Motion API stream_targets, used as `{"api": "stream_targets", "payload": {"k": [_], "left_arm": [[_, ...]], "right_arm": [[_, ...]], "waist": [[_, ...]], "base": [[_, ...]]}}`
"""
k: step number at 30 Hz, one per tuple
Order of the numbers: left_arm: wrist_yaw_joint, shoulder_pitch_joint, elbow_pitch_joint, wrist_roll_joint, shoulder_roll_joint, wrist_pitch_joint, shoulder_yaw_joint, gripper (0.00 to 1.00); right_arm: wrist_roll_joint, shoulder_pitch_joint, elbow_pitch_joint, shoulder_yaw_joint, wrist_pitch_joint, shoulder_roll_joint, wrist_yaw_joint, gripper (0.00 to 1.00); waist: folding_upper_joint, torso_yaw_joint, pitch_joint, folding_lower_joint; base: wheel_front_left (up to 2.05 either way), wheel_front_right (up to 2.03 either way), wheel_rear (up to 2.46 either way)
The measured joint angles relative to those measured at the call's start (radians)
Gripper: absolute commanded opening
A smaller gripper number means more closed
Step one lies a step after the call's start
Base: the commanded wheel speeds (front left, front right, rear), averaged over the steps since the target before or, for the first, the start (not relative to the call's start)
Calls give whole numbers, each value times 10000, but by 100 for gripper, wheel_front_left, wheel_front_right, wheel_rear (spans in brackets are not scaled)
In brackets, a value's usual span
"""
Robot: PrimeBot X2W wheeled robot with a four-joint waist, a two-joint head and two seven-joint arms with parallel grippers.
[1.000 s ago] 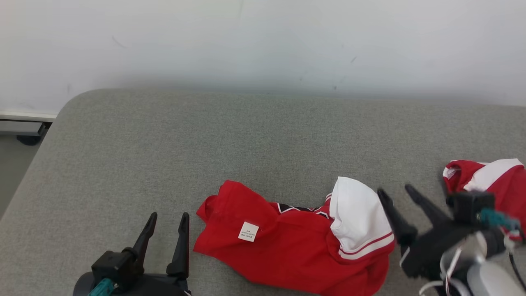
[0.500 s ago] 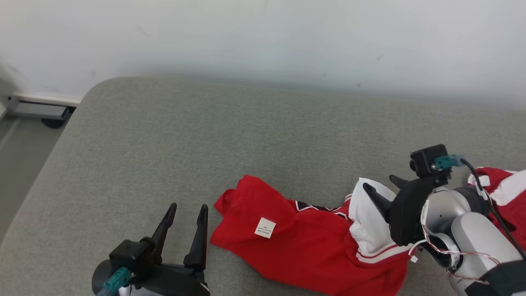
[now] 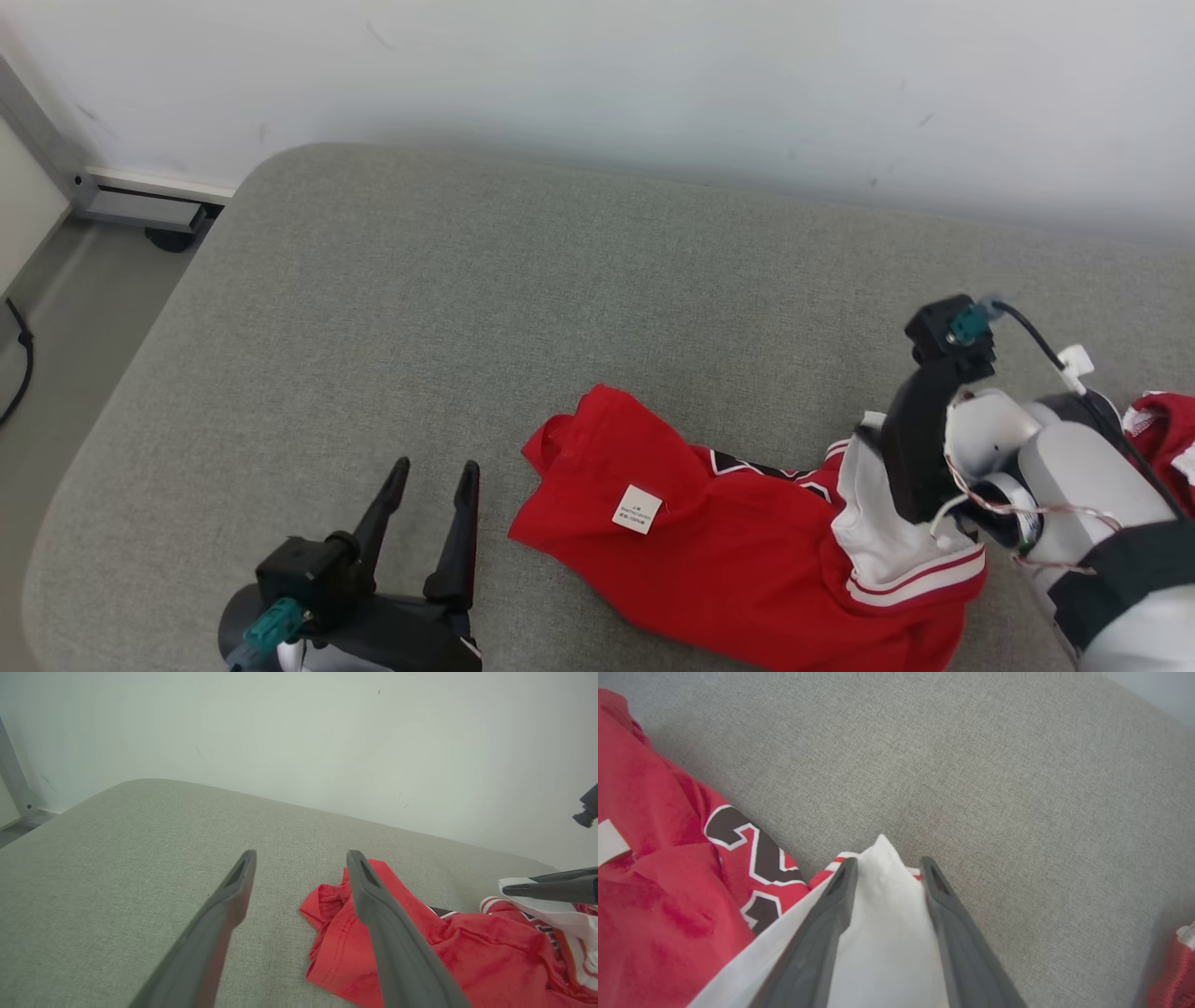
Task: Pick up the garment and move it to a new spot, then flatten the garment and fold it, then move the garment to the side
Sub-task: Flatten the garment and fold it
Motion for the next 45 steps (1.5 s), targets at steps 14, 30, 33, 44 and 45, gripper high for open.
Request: {"api": "stream_targets", "payload": {"k": [14, 30, 33, 44, 45], "left_arm": [[-1450, -1042, 1429, -476, 278, 700, -431, 100], [-1164, -631, 1390, -487, 257, 245, -144, 100], [-1076, -546, 1172, -485, 295, 157, -130, 100], [-920, -350, 725, -454, 382, 82, -113, 100], [-920, -354, 700, -453, 378, 82, -119, 100]], "right_arm": [[288, -716, 107, 251, -27, 700, 288, 0], [1145, 3130, -3990, -1733, -2815, -322, 173, 0], [1327, 4451, -4594, -1891, -3179, -272, 42, 0], [1264, 5967, -4531, -2173, -3751, -466, -153, 0], [1179, 6017, -4495, -2201, -3756, -589, -153, 0]], "waist": [[0, -787, 33, -2], [0, -1632, -288, -2], [-1, -1791, -324, -2], [0, -2156, -128, -1], [0, -2154, -110, -1]], "base": [[0, 0, 0], [0, 0, 0], [0, 0, 0], [0, 0, 0], [0, 0, 0]]}}
